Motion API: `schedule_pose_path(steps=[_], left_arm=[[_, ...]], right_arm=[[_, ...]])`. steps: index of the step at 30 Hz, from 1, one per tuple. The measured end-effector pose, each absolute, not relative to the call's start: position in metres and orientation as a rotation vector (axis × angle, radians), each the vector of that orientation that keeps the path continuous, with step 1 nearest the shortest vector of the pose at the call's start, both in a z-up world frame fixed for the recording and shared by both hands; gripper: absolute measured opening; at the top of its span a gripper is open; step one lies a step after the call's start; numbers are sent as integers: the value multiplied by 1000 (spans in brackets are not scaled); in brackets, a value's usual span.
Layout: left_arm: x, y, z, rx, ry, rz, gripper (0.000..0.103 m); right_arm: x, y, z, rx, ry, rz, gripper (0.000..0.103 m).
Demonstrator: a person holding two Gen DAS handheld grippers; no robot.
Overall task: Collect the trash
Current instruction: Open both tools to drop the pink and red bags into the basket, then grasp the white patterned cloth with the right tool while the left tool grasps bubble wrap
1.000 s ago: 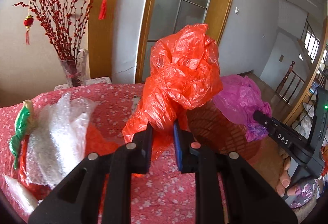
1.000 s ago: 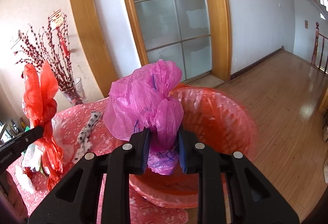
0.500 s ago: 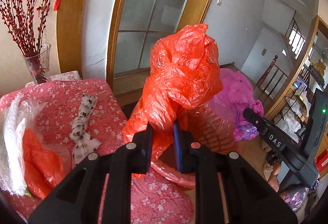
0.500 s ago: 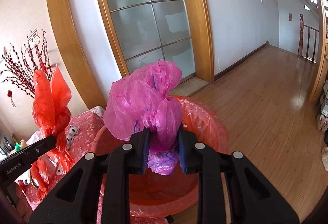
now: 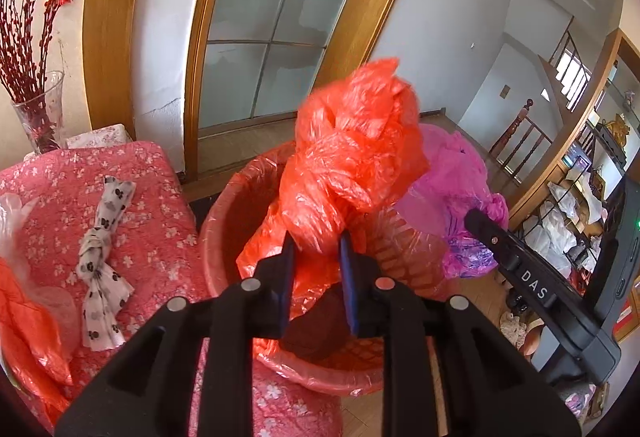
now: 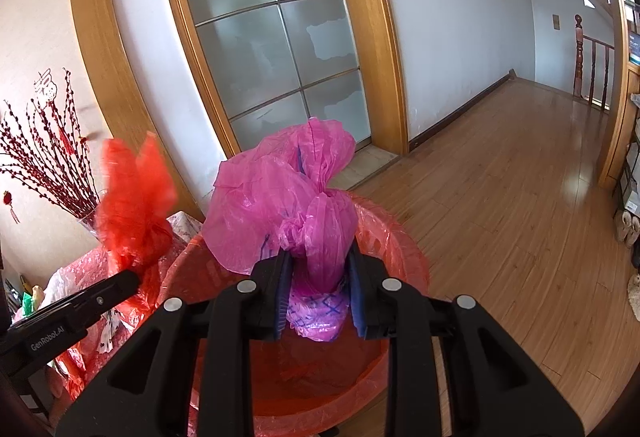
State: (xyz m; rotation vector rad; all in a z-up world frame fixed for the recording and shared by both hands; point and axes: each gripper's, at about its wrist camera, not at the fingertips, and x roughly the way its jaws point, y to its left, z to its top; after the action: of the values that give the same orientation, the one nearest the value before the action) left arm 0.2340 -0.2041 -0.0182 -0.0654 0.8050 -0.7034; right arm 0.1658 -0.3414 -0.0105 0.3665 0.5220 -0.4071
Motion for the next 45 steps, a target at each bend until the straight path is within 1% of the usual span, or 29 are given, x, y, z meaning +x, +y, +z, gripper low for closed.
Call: schedule_pose_path(steps=[1, 2, 4, 6, 9, 12, 21, 28, 35, 43, 45], left_arm=[[235, -205, -20, -66, 810, -700, 24], [236, -206, -23, -68, 817, -702, 27], [238, -206, -27, -71, 827, -694, 35], [238, -204, -30, -68, 829, -682, 38], [233, -193, -31, -58, 817, -653, 39], [224, -179, -27, -36, 778, -609, 44], [196, -110, -13, 15, 638, -438, 48], [174, -43, -3, -11, 566, -287, 51], [154, 28, -2, -45, 538, -126, 54], [155, 90, -8, -100, 565, 9, 54], [154, 98, -10, -117, 568, 23, 54]], right_arm=[[166, -342, -11, 369, 524, -406, 29], [166, -343, -12, 372, 523, -402, 32], [166, -345, -14, 375, 528, -397, 39], [165, -346, -16, 378, 532, -396, 48], [162, -347, -18, 380, 537, -403, 50], [160, -344, -17, 363, 534, -414, 52], [159, -306, -7, 230, 509, -377, 52], [170, -268, -4, 196, 522, -278, 52], [183, -223, -12, 151, 550, -172, 52], [201, -169, -21, 121, 587, -41, 52], [213, -157, -24, 116, 608, -13, 49]])
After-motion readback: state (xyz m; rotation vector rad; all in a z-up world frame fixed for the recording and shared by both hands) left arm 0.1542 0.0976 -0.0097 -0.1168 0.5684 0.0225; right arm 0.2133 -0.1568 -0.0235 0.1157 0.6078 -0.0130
